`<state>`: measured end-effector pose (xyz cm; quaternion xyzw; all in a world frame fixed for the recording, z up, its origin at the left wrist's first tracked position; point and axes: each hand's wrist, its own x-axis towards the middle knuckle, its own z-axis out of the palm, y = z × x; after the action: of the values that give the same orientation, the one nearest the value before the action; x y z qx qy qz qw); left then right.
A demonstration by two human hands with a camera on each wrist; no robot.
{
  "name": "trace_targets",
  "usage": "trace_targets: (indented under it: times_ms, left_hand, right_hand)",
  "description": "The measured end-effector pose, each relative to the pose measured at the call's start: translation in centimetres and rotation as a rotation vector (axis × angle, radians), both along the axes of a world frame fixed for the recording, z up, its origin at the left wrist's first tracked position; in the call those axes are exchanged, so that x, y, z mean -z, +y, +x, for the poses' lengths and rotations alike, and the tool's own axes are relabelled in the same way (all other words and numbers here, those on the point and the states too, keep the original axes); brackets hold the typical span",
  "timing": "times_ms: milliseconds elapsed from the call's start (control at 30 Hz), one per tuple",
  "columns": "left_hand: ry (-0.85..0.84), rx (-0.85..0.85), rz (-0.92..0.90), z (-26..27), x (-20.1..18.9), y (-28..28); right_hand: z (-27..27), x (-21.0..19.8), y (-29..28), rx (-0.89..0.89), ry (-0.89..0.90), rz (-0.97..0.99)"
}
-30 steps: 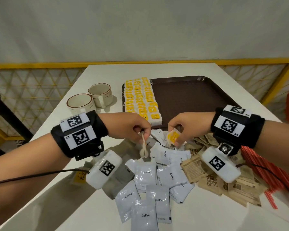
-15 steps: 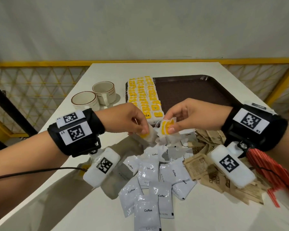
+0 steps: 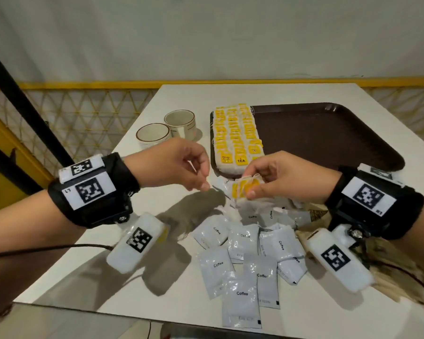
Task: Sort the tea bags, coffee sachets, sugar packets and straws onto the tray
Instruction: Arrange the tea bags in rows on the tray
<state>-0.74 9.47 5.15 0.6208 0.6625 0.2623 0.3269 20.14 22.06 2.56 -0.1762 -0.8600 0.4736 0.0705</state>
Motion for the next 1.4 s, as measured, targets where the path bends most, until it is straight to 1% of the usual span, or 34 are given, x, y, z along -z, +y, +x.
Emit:
trace_targets:
  times_ms: [67,100,167,233,333,433,467,533,600,633,700,733,767,800,833,900,933,1033,1100,1200,1300,1400]
  left_hand:
    - [0.236,0.068,-0.151,-2.2,0.6,-2.0]
    - [0.314,0.093,-0.237,-3.1,1.1,-3.0]
    - [0.413,0.125,-0.357,-4.0,2.3,-4.6]
    - [0.469,0.123,-0.382,-4.0,3.5,-5.1]
    - [0.533,0.085,-0.351,-3.9,4.6,-4.8]
    - [0.538,0.113,-0.353,-4.2,5.2,-4.4]
    - [0.508,0.131,-0.361,-4.3,5.2,-4.4]
    - [0.394,0.155,-0.345,-4.8,4.9,-4.4]
    - [0.248,0.125,-0.27,-5.1,4.3,-4.3]
    - [0.117,0.09,-0.214,-5.1,3.9,-4.1]
    - [-0.259,0.027,-0.129,-4.7,3.2,-3.5]
    - [-0.438,0.034,-0.116,-4.2,3.0,-3.1]
    - [-0.576,0.059,-0.111,-3.7,2.8,-2.6]
    - [-0.67,0.089,-0.11,-3.0,2.7,-1.9]
    - [-0.728,0.126,-0.114,-2.2,2.7,-1.2]
    - [-0.781,0.19,-0.141,-0.6,2.9,0.3]
    - [-0.796,0.217,-0.159,0.2,3.0,1.0]
    - [-0.826,0.24,-0.185,2.2,3.3,2.8]
    - [-0.873,0.258,-0.186,3.1,3.4,3.7]
    - [-0.912,0.274,-0.203,3.7,3.6,4.6]
    - [-0.866,0.296,-0.218,3.4,3.7,4.9]
    - [-0.743,0.263,-0.211,2.7,3.3,4.6]
  right_hand:
    - [0.4,0.1,0.1,0.011,-0.004,0.02]
    - [0.6,0.2,0.3,0.015,-0.009,0.023]
    - [0.8,0.4,0.4,0.018,-0.027,0.017]
    - [0.8,0.5,0.3,0.011,-0.037,-0.011]
    - [0.5,0.7,-0.2,-0.003,-0.061,-0.035]
    - [0.6,0.8,-0.6,-0.002,-0.051,-0.055]
    - [0.7,0.9,-0.6,0.003,-0.047,-0.057]
    - [0.9,0.9,-0.6,0.019,-0.05,-0.052]
    - [1.1,0.7,-0.7,0.011,-0.048,-0.037]
    - [1.3,0.4,-0.8,-0.005,-0.042,-0.04]
    - [1.5,-0.4,-1.1,-0.049,-0.022,-0.059]
    - [1.5,-0.9,-1.2,-0.07,-0.008,-0.059]
    - [1.5,-1.4,-1.3,-0.085,0.014,-0.052]
    - [1.5,-1.9,-1.3,-0.095,0.045,-0.052]
    - [1.5,-2.3,-1.3,-0.097,0.085,-0.068]
    - [1.5,-3.1,-1.0,-0.097,0.161,-0.1]
    - [1.7,-3.5,-0.9,-0.104,0.182,-0.083]
    - [2.3,-4.8,-0.2,-0.131,0.136,0.006]
    - [2.7,-5.5,0.2,-0.146,0.093,0.102]
    - [3.2,-6.0,0.7,-0.13,0.103,0.214]
    - [4.0,-5.7,1.4,-0.071,0.13,0.216]
    - [5.1,-5.3,1.7,0.035,0.114,0.107]
